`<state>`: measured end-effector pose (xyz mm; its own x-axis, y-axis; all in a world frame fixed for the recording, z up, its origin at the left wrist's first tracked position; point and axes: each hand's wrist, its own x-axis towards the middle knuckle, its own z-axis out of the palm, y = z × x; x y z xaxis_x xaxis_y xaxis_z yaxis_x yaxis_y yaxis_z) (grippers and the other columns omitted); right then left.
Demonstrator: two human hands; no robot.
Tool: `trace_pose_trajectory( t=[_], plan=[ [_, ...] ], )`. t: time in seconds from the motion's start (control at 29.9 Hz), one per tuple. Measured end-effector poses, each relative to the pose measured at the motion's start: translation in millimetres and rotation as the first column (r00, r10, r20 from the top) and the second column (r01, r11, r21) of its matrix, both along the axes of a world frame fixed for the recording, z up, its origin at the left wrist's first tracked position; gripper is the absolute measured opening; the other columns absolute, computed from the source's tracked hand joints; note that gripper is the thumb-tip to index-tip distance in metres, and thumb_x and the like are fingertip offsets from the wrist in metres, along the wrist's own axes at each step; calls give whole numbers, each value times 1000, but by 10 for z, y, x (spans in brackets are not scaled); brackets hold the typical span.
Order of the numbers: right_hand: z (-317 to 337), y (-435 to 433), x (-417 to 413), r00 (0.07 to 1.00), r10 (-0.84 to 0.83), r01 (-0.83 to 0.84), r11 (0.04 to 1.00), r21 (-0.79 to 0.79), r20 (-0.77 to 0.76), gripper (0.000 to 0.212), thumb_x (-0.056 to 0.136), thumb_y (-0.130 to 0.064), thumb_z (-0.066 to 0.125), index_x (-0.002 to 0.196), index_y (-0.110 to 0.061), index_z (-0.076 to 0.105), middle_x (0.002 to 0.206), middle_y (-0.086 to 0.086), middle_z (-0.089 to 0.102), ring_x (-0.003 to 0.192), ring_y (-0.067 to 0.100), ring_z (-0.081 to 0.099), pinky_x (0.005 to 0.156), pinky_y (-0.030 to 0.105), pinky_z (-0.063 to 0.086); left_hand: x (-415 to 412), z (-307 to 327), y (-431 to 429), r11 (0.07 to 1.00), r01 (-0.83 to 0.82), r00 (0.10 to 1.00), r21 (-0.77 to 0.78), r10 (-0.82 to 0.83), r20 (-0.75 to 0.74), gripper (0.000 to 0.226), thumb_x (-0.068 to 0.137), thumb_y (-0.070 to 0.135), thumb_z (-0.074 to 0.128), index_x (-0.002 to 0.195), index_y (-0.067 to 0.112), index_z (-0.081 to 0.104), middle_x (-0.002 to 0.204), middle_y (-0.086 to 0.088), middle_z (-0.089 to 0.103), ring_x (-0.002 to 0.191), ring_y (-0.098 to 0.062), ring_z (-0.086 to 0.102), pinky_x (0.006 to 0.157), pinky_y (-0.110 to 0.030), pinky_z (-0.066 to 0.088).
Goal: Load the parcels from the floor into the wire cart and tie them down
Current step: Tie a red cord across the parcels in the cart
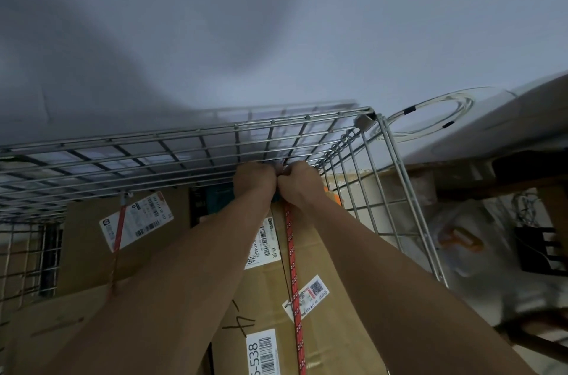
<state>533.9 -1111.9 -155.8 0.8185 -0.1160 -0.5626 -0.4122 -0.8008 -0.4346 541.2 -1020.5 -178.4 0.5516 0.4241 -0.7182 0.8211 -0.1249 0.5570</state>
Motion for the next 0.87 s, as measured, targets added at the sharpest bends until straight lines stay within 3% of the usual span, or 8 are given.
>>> trace_pose_trajectory(
  t=[0.13, 0.27, 0.4, 0.53, 0.63, 0.77, 0.87],
  plan=[
    [-60, 7, -10, 999, 9, -10, 1000, 30, 41, 21, 85, -21, 62, 99, -6, 70, 98, 15, 72, 93, 32, 66, 69, 30, 43, 2, -45, 32, 999, -7, 999, -36, 8, 36, 21, 88, 29, 81, 90, 8, 77, 91, -10, 75, 84, -27, 72, 78, -40, 63],
    [-113, 47, 10, 999, -34, 32, 998, 47, 37, 19, 84, -24, 61, 89, -7, 68, 90, 15, 70, 88, 35, 67, 66, 33, 49, 14, -85, 10, 1000, 7, 1000, -8, -6, 30, 21, 90, 29, 79, 86, 10, 72, 97, -10, 74, 85, -27, 70, 70, -33, 55],
    [-138, 54, 79, 998, -47, 49, 997, 59, -33, 29, 92, -33, 62, 79, -7, 63, 81, 14, 65, 84, 33, 68, 65, 31, 44, 52, -85, 20, 997, 52, 997, 50, -49, -58, 22, 99, 19, 68, 109, 1, 73, 117, -15, 72, 107, -31, 70, 70, -30, 44],
    [-181, 58, 95, 998, -11, 12, 1000, 13, -63, 42, 92, -44, 59, 97, -4, 66, 95, 16, 69, 92, 33, 68, 72, 34, 50, 73, -153, 39, 988, 132, 985, 84, -121, -119, 29, 99, 24, 69, 114, -1, 71, 122, -17, 71, 110, -31, 69, 72, -30, 45],
    [-153, 56, 75, 998, 19, -20, 999, -25, -60, 42, 91, -41, 59, 106, -3, 65, 105, 17, 70, 99, 35, 68, 85, 41, 57, 71, -168, 53, 985, 156, 980, 70, -146, -133, 28, 98, 22, 68, 114, -2, 70, 120, -17, 71, 108, -31, 69, 72, -30, 46],
    [-132, 63, 43, 997, 56, -62, 993, -96, -61, 44, 96, -44, 54, 112, -4, 65, 113, 18, 69, 105, 36, 67, 91, 44, 55, 44, -157, 90, 986, 159, 981, 38, -154, -116, 29, 92, 27, 77, 107, 2, 72, 104, -9, 71, 88, -26, 67, 61, -30, 48],
    [-70, 73, 5, 993, 102, -110, 983, -146, -62, 43, 99, -44, 50, 114, -6, 65, 116, 17, 69, 109, 35, 66, 90, 40, 52, -1, -162, 104, 989, 146, 986, 25, -144, -78, 31, 87, 30, 83, 101, 4, 74, 102, -12, 75, 87, -27, 71, 70, -33, 58]
  ],
)
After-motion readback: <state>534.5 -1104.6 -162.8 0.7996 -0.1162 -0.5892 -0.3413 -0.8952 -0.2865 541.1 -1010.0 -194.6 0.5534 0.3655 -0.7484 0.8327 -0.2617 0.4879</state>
